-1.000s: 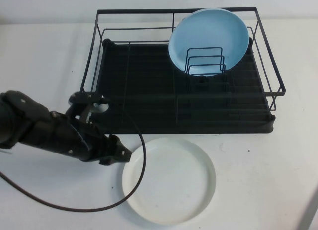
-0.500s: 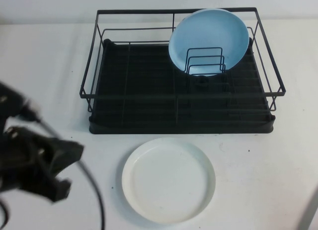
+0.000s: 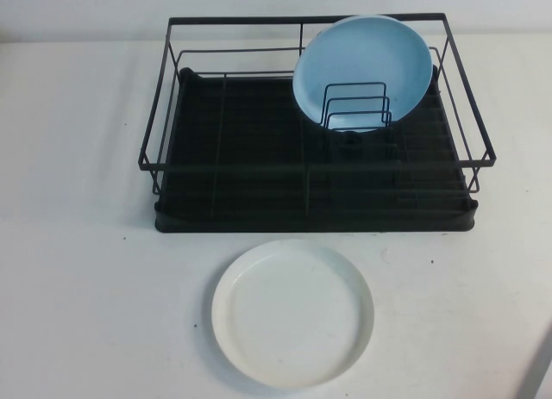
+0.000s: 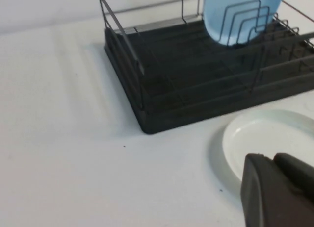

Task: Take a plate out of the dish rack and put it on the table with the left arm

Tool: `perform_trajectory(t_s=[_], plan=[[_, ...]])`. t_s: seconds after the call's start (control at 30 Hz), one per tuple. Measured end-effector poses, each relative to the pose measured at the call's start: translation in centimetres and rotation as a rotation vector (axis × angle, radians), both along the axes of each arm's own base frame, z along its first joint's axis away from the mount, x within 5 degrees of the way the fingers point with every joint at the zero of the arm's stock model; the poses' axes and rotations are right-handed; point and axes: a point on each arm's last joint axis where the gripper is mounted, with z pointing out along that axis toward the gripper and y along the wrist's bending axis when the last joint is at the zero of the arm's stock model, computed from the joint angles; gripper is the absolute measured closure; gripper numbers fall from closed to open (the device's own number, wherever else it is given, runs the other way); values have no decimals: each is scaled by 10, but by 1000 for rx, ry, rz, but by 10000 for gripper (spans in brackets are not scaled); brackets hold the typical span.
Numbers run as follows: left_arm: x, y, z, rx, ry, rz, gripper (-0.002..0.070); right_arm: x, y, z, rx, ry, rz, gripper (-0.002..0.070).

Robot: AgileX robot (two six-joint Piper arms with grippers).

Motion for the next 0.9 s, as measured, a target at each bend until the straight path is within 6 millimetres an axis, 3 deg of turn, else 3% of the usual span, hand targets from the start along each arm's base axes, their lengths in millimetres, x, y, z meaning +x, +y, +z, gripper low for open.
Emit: perform_trajectory(t_s=[0.2,0.5,0.77,0.9], plan=[[7,3,-28,-64,-73,71,676,0,0,0,0,0,0,694],[27,5,-89,-78,-216,141,676,0,0,0,0,0,0,694],[33,12,-145,-48,-104,303,676,0,0,0,0,0,0,694],[34,12,-156,-50,-75,320,676,0,0,0,0,0,0,694]])
